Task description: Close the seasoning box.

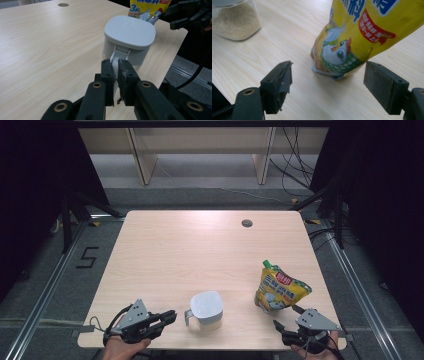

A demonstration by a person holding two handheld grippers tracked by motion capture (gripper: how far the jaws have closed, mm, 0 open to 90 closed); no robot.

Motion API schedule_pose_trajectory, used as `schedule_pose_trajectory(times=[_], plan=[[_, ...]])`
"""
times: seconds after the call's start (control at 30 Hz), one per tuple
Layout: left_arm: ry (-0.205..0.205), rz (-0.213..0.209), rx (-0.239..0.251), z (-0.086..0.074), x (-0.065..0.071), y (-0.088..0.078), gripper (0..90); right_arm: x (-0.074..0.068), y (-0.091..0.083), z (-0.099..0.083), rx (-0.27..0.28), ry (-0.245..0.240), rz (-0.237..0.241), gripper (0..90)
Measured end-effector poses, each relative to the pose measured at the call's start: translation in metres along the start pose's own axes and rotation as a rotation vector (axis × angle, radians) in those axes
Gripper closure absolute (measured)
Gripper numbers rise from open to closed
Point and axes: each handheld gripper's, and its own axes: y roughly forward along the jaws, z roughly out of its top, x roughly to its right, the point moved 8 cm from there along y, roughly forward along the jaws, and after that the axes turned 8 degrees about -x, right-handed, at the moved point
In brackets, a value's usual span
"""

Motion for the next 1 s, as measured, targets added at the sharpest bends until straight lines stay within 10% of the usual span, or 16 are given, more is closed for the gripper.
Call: schedule_pose_trajectory(times=[0.6, 1.0], plan=[[0.023, -0.014, -0.099, -0.025, -0.005, 0.002, 36.8, 0.0, -0.001, 0.0, 0.01, -0.003, -0.015, 22.5], [0.006, 0.005, -0.15, -0.04, -0.006, 0.0, 27.2, -0.005, -0.006, -0.004, -0.003, 0.011, 0.009, 22.3]])
